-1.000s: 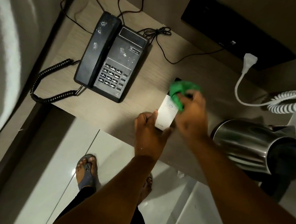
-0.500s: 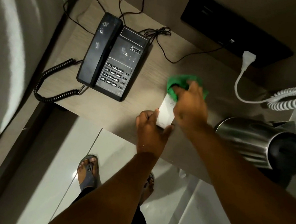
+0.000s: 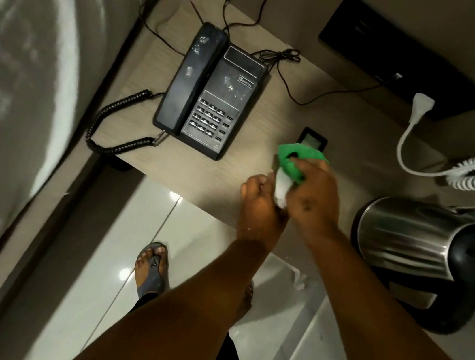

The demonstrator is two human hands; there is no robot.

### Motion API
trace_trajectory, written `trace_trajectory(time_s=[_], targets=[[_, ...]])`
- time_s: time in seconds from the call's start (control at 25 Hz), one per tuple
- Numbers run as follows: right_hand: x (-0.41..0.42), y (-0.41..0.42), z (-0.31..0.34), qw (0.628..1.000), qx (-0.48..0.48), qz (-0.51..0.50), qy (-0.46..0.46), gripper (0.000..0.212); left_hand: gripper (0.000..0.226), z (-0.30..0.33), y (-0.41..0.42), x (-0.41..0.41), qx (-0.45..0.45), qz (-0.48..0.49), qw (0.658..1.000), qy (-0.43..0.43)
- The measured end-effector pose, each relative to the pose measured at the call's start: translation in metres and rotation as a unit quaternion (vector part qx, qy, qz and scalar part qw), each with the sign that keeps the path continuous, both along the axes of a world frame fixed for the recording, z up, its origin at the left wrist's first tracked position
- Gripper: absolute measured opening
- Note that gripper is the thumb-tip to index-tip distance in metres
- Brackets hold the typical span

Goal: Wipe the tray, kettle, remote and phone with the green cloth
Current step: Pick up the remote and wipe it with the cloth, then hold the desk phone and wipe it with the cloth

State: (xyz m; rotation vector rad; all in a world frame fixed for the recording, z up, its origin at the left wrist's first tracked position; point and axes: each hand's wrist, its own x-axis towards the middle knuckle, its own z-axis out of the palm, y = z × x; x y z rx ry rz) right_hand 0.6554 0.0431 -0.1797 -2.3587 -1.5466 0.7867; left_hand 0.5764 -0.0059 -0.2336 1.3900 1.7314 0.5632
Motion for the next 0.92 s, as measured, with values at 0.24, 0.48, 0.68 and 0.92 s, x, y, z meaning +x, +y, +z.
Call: trace_trajectory(time_s=[0.24, 0.48, 0.68, 0.92], targets=[[0.006, 0.021, 0.031, 0.992, 0.068, -0.081, 0.067, 0.034, 0.118, 0.014, 0.003, -0.081, 0.059, -0.005, 0.998, 0.038], [-0.054, 0.075, 0.046, 0.982, 0.176, -0.057, 0.049, 0.044, 0.156, 0.011, 0.064, -0.146, 0.017, 0.072, 0.983, 0.17], [-0.095, 0.132, 0.019, 0.981, 0.084, 0.162, -0.071, 0.055, 0.159, -0.006, 0.079, -0.147, 0.017, 0.064, 0.984, 0.168], [-0.095, 0.145, -0.001, 0.968, 0.033, 0.216, -0.124, 0.042, 0.153, -0.014, 0.083, -0.149, 0.036, 0.08, 0.982, 0.17]])
